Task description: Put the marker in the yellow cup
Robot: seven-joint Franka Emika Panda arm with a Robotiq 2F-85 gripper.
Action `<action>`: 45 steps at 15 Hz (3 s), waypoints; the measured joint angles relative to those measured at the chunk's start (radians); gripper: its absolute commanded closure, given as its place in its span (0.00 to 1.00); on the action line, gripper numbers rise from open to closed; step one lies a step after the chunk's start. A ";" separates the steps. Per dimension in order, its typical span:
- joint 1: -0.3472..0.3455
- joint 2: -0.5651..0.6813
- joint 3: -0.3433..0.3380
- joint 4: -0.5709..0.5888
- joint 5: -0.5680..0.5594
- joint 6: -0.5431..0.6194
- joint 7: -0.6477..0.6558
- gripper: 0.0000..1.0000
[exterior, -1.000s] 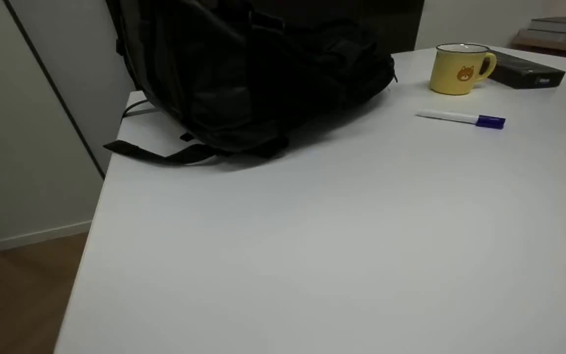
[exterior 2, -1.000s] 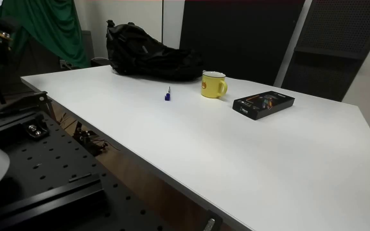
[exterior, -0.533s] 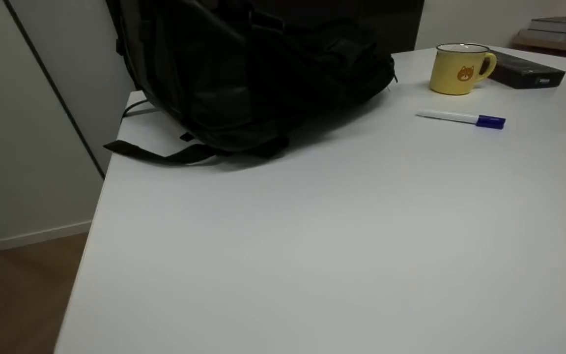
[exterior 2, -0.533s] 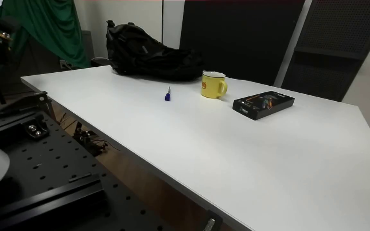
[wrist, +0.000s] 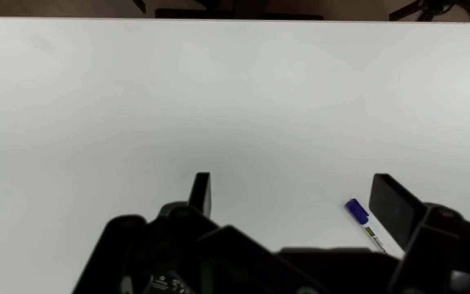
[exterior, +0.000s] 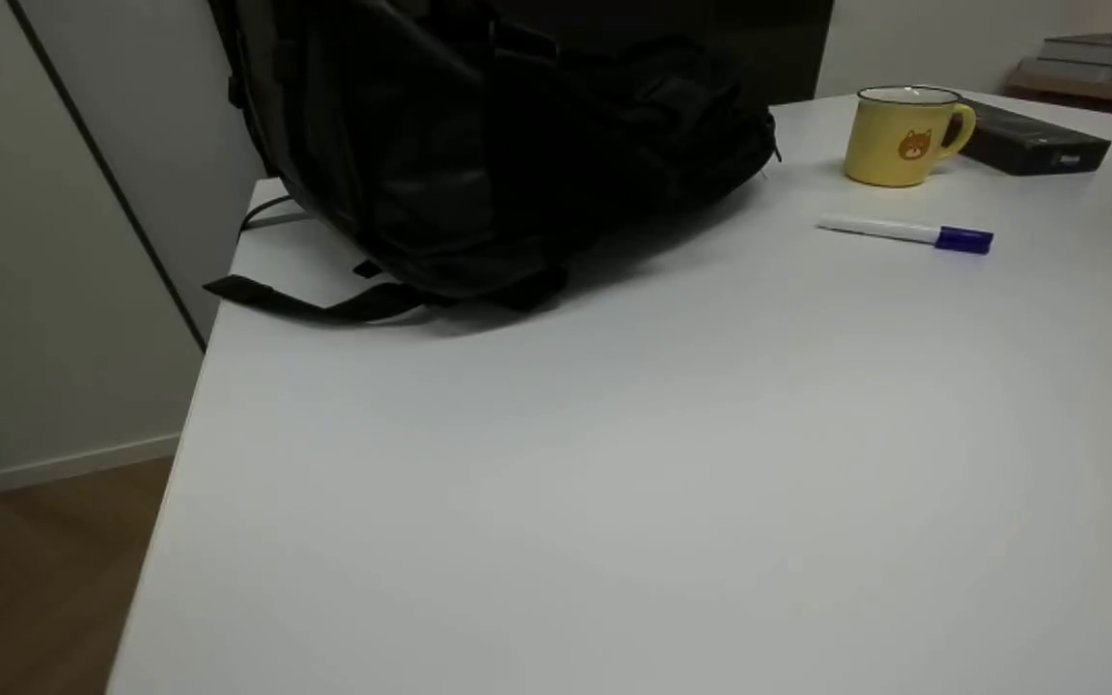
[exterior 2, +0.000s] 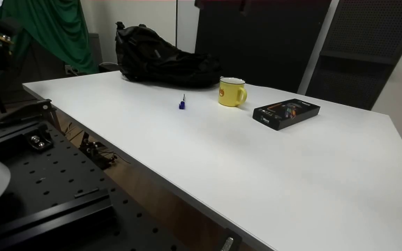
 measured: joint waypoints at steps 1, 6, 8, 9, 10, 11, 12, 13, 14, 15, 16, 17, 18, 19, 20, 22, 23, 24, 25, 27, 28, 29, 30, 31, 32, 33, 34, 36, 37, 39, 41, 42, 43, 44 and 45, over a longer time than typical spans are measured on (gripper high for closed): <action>0.025 0.013 0.028 -0.011 0.005 0.030 -0.003 0.00; 0.158 0.112 0.161 -0.037 0.087 0.217 -0.031 0.00; 0.202 0.167 0.203 -0.032 0.144 0.292 -0.062 0.00; 0.219 0.196 0.223 -0.027 0.167 0.325 -0.082 0.00; 0.233 0.228 0.242 -0.017 0.185 0.354 -0.102 0.00; 0.242 0.261 0.261 -0.005 0.189 0.381 -0.117 0.00; 0.249 0.296 0.279 0.009 0.188 0.409 -0.130 0.00; 0.253 0.330 0.295 0.025 0.175 0.438 -0.137 0.00; 0.256 0.363 0.309 0.042 0.150 0.468 -0.138 0.00; 0.259 0.395 0.320 0.059 0.113 0.495 -0.138 0.00; 0.261 0.425 0.327 0.077 0.074 0.520 -0.136 0.00; 0.263 0.455 0.332 0.097 0.034 0.542 -0.135 0.00; 0.266 0.483 0.334 0.118 -0.002 0.558 -0.135 0.00; 0.267 0.511 0.336 0.141 -0.030 0.568 -0.135 0.00; 0.267 0.539 0.339 0.165 -0.047 0.570 -0.135 0.00; 0.267 0.596 0.340 0.214 -0.063 0.568 -0.135 0.00; 0.266 0.625 0.340 0.239 -0.069 0.566 -0.135 0.00; 0.265 0.655 0.338 0.263 -0.078 0.564 -0.135 0.00; 0.264 0.686 0.336 0.287 -0.085 0.562 -0.135 0.00; 0.263 0.744 0.328 0.334 -0.102 0.556 -0.135 0.00; 0.262 0.769 0.322 0.356 -0.110 0.553 -0.135 0.00; 0.262 0.793 0.315 0.378 -0.119 0.549 -0.134 0.00; 0.261 0.815 0.308 0.400 -0.125 0.543 -0.134 0.00; 0.261 0.835 0.300 0.422 -0.134 0.538 -0.134 0.00; 0.260 0.853 0.293 0.442 -0.139 0.534 -0.134 0.00; 0.260 0.870 0.287 0.462 -0.144 0.529 -0.134 0.00; 0.260 0.885 0.281 0.480 -0.150 0.523 -0.133 0.00; 0.259 0.910 0.272 0.512 -0.158 0.512 -0.133 0.00; 0.259 0.921 0.269 0.524 -0.159 0.503 -0.133 0.25; 0.258 0.941 0.263 0.546 -0.159 0.481 -0.132 0.33; 0.258 0.958 0.256 0.565 -0.161 0.460 -0.129 0.47; 0.258 0.963 0.252 0.574 -0.165 0.454 -0.125 0.55; 0.258 0.965 0.250 0.584 -0.170 0.443 -0.119 0.61; 0.259 0.965 0.247 0.593 -0.176 0.433 -0.110 0.69; 0.260 0.965 0.246 0.601 -0.178 0.423 -0.103 0.75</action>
